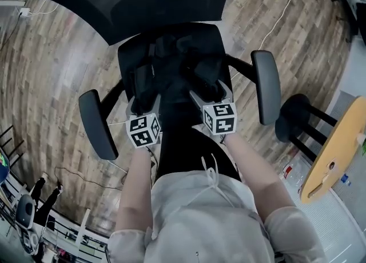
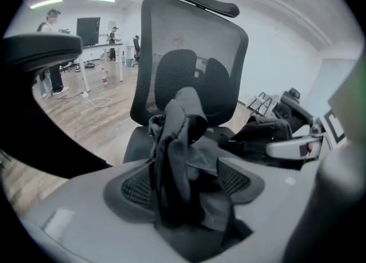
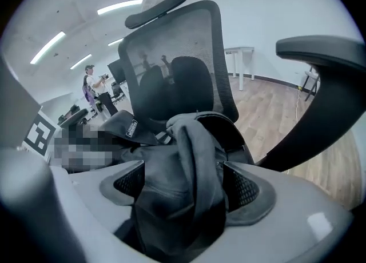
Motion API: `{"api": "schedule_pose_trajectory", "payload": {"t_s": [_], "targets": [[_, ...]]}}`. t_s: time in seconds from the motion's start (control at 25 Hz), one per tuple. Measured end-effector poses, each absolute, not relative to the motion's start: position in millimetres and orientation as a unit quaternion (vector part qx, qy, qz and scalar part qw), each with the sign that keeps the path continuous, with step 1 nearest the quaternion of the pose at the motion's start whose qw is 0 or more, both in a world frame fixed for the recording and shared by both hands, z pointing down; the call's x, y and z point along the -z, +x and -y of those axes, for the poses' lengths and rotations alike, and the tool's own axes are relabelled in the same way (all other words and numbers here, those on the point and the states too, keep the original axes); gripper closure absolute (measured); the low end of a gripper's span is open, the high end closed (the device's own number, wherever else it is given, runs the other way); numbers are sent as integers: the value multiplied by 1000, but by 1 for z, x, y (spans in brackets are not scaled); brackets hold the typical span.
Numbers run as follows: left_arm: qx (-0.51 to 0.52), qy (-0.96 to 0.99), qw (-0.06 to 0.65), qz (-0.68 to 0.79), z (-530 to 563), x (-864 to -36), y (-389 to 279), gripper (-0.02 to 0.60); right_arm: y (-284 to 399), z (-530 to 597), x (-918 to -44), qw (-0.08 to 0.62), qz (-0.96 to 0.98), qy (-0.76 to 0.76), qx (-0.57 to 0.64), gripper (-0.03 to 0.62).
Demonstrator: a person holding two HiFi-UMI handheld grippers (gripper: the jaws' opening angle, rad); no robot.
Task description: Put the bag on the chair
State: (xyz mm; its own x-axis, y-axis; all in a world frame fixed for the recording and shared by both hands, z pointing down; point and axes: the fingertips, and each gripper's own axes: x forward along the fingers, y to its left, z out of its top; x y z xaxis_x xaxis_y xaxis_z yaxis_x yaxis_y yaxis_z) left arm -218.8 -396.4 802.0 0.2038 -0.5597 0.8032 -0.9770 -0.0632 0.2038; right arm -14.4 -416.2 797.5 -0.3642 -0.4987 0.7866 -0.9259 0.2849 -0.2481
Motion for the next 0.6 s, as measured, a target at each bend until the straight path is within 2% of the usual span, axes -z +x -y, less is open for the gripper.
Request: {"api": "schedule_pose_trajectory", "payload": {"t_s": [0.12, 0.24, 0.36, 0.48, 0.6], "targets": [[-254, 669, 380, 587, 375, -783, -214, 241, -11, 394, -779, 288, 756, 471, -352, 158], [-243, 668, 368, 600, 358, -767, -210, 262, -7, 375, -762, 274, 761, 473, -350, 163], [-227, 662, 351, 622, 341, -743, -207, 343, 0, 355, -739, 263, 768, 473, -344, 199], [-207, 667, 332, 635, 325, -713, -197, 423, 11, 340, -715, 259, 770, 483, -327, 305], [-199, 681, 306, 635, 303, -687, -183, 530, 24, 321, -695, 264, 765, 500, -308, 479]]}}
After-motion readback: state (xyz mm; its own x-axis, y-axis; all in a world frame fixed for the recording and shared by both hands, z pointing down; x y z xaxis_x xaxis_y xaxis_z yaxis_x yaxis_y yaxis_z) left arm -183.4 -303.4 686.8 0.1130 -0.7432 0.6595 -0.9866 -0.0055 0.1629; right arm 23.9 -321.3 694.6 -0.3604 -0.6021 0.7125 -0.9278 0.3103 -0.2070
